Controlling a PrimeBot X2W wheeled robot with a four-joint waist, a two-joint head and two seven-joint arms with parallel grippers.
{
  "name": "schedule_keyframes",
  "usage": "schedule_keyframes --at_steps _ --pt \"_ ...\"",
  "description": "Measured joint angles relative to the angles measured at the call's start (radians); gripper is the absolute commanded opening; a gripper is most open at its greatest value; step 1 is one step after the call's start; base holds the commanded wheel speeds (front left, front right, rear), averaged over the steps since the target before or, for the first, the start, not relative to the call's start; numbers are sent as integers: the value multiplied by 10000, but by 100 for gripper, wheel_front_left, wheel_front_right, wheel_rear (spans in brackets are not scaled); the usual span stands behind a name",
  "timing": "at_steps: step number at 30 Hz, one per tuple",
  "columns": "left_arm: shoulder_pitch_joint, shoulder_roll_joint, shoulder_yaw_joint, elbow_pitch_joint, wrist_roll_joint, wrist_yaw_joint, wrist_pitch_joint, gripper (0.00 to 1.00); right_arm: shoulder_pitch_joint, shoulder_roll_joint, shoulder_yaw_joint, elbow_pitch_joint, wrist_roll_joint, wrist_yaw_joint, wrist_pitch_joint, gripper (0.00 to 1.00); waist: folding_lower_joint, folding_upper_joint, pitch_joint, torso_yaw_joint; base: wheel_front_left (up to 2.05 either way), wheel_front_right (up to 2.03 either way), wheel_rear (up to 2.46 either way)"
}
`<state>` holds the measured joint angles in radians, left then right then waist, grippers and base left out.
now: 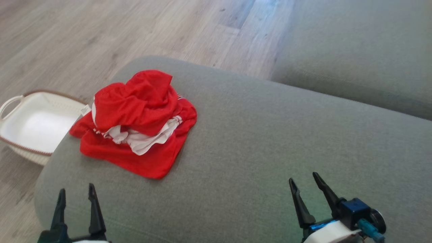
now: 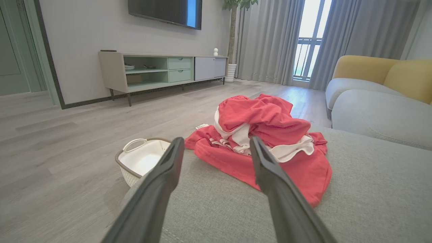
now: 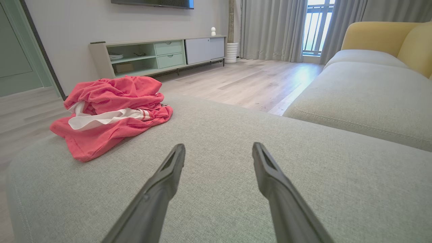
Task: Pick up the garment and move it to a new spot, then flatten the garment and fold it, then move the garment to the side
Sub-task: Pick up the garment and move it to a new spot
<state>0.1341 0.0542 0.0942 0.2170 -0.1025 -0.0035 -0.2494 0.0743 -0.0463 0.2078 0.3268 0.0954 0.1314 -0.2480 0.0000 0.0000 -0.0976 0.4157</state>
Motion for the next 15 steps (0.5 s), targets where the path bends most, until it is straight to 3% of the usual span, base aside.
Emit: schedule_keyframes --at_steps 6,11,15 --pt "-339 105 35 -153 173 -128 0 100 -6 -42 -180 -77 -228 0 0 100 0 0 442 210 0 0 0" --pt "-2937 491 -10 -199 301 -420 -31 100 -566 -594 -370 -472 -454 0 0 100 1 0 1504 317 0 0 0" --pt "-5688 754 -27 832 12 -608 196 100 -1657 -1229 -362 -711 -587 0 0 100 3 0 2483 290 0 0 0"
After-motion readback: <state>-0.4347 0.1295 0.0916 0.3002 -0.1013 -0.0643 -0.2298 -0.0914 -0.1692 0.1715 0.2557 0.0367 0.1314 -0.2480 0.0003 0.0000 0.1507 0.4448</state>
